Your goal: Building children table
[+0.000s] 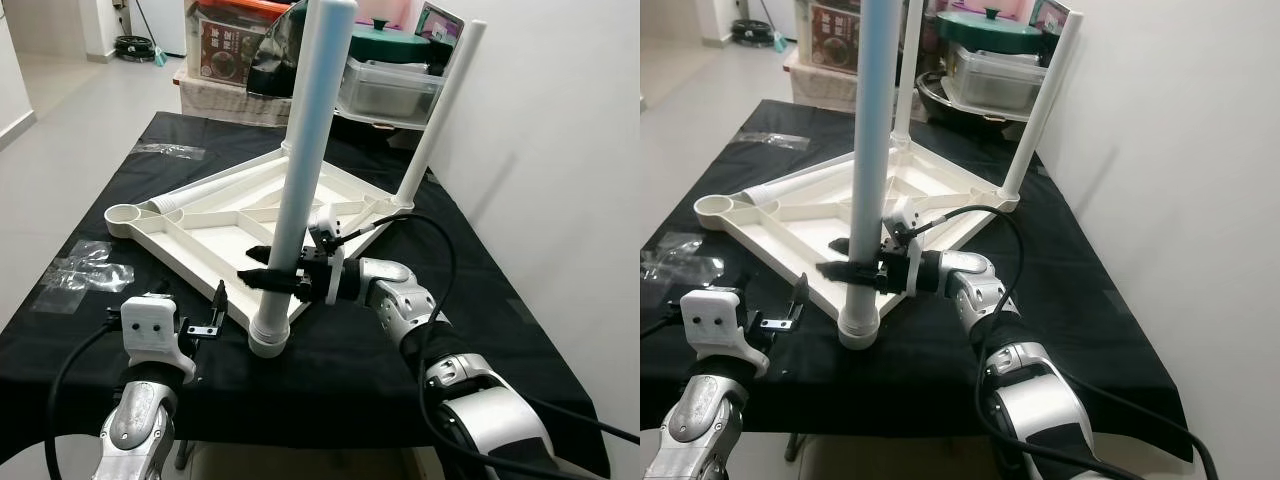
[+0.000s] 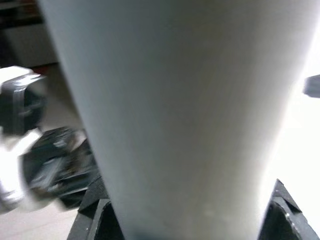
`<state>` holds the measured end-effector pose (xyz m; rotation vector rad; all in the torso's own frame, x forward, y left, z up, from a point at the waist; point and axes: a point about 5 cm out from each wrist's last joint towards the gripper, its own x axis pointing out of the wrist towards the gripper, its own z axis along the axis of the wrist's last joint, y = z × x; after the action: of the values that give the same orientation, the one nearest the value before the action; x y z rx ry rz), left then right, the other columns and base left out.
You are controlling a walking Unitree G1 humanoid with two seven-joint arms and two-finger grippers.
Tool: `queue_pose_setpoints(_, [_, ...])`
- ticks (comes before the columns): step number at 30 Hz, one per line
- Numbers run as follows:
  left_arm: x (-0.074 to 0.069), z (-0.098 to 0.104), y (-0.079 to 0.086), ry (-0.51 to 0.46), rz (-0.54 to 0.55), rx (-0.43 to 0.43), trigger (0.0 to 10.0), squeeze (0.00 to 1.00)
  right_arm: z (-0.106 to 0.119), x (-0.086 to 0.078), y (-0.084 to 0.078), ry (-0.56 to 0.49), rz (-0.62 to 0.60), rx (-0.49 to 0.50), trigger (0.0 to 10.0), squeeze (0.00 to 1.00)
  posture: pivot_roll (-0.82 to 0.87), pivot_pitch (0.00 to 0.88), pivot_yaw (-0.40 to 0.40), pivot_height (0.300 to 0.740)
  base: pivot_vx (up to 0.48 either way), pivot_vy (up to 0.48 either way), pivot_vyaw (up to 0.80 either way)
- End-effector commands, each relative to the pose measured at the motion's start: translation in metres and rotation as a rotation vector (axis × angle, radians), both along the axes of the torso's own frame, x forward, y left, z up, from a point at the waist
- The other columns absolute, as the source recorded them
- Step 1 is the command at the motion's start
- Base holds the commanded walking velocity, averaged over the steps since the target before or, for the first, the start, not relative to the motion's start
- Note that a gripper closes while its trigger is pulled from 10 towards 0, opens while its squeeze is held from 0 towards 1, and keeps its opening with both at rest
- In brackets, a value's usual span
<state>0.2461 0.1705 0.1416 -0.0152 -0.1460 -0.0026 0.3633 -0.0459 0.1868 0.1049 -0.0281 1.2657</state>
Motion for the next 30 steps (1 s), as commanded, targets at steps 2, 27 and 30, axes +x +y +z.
queue_pose_setpoints(2, [-0.002,-0.004,-0.001,0.012,-0.008,-0.009,10.0,0.00,-0.006,0.015,-0.026,0.013,-0.317,-0.017,0.0,0.00,0.12,0.000,-0.204,0.740,0.000,0.000,0.00])
queue_pose_setpoints(27, [-0.002,-0.005,-0.003,0.022,-0.021,-0.012,10.0,0.00,0.041,0.003,-0.074,-0.127,-0.544,-0.080,10.0,0.00,0.08,0.000,-0.176,0.740,0.000,0.000,0.00])
queue_pose_setpoints(30, [-0.002,-0.004,-0.003,0.019,-0.022,-0.013,10.0,0.00,0.040,0.000,-0.075,-0.142,-0.438,-0.101,10.0,0.00,0.09,0.000,-0.183,0.740,0.000,0.000,0.00])
